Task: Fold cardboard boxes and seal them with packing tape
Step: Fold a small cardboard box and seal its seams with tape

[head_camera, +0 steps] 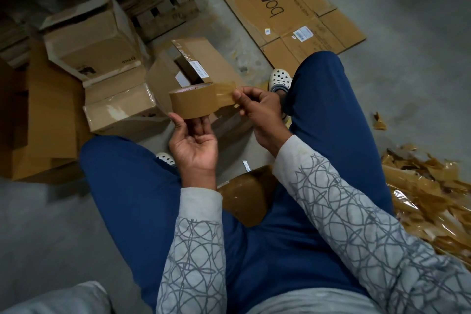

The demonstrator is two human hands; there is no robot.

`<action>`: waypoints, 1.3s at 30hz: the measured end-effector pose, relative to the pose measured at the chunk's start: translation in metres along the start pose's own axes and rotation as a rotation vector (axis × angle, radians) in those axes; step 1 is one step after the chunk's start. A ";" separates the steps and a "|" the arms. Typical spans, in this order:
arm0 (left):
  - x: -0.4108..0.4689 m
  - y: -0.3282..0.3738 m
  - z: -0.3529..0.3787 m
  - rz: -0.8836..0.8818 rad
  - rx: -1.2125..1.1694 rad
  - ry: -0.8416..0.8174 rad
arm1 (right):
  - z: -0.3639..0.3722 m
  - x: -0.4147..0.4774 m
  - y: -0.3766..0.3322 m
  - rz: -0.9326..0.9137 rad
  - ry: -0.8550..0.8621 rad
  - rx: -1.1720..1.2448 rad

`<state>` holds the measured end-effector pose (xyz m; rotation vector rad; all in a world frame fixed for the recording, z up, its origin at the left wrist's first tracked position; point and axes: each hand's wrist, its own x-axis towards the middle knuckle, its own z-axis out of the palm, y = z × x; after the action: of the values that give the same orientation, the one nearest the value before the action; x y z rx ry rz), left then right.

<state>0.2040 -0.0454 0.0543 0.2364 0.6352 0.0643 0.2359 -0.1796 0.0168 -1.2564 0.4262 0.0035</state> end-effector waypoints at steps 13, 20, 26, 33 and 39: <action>0.030 0.065 -0.019 -0.118 -0.063 0.064 | -0.029 0.008 -0.026 0.137 -0.176 0.220; 0.016 0.051 -0.013 -0.192 0.069 0.026 | -0.034 -0.005 -0.048 0.050 -0.435 0.196; 0.015 0.019 -0.023 -0.286 0.312 0.216 | -0.022 -0.022 -0.066 -0.006 -0.571 0.166; -0.001 -0.025 -0.021 0.039 1.307 -0.589 | -0.019 -0.033 -0.101 -0.010 -0.490 0.241; 0.019 -0.058 -0.007 0.767 1.585 -0.731 | -0.025 -0.040 -0.110 0.010 -0.549 0.322</action>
<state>0.2144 -0.0979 0.0238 1.9332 -0.3096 0.1888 0.2172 -0.2290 0.1245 -0.8865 -0.0454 0.2727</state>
